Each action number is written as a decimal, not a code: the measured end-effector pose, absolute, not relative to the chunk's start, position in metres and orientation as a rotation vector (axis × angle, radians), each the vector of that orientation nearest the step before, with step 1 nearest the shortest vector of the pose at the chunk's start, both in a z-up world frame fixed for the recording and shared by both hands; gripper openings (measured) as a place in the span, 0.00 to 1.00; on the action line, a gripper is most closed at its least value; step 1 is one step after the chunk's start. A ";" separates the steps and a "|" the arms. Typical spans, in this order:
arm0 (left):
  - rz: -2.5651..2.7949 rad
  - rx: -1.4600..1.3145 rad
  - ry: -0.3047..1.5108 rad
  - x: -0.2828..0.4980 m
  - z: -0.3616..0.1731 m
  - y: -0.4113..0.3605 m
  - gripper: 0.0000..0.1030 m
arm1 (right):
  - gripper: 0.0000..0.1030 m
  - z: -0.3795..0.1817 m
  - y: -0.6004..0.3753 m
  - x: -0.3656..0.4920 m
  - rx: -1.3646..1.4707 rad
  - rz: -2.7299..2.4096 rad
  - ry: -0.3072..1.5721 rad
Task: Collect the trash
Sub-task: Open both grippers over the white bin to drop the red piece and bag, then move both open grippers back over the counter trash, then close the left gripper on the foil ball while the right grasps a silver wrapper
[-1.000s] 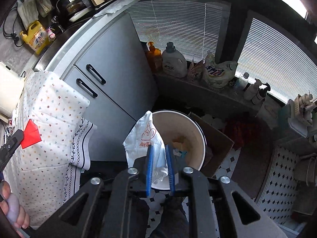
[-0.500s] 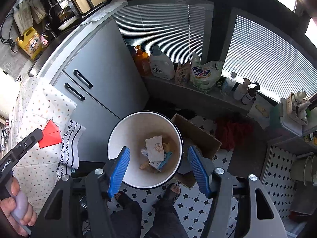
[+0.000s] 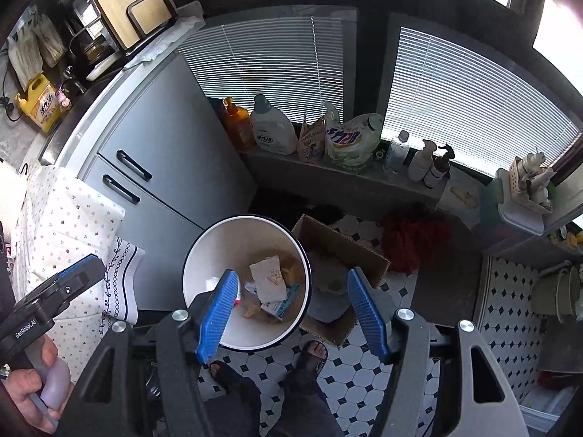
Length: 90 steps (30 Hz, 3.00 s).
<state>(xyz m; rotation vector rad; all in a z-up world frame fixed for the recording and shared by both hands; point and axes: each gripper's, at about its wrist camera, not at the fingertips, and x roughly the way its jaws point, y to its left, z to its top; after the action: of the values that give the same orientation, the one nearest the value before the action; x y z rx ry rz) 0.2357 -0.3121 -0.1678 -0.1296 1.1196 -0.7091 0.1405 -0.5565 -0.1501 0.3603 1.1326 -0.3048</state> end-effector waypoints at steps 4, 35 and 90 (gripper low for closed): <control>-0.642 -0.140 1.102 0.244 -0.162 -0.285 0.65 | 0.66 -0.149 -0.540 0.149 0.350 -0.283 1.128; -0.085 -0.351 0.877 0.215 -0.106 0.050 0.92 | 0.92 -0.095 -0.248 0.256 0.144 0.110 0.989; 0.243 -0.537 0.814 0.280 -0.144 0.351 0.34 | 0.92 -0.110 0.103 0.354 -0.048 0.519 1.037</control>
<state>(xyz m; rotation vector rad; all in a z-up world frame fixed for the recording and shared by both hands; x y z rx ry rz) 0.2804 0.3513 -0.1442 -0.5374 0.8143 0.2431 0.3538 0.1033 -0.1105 -0.0482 1.0368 0.5188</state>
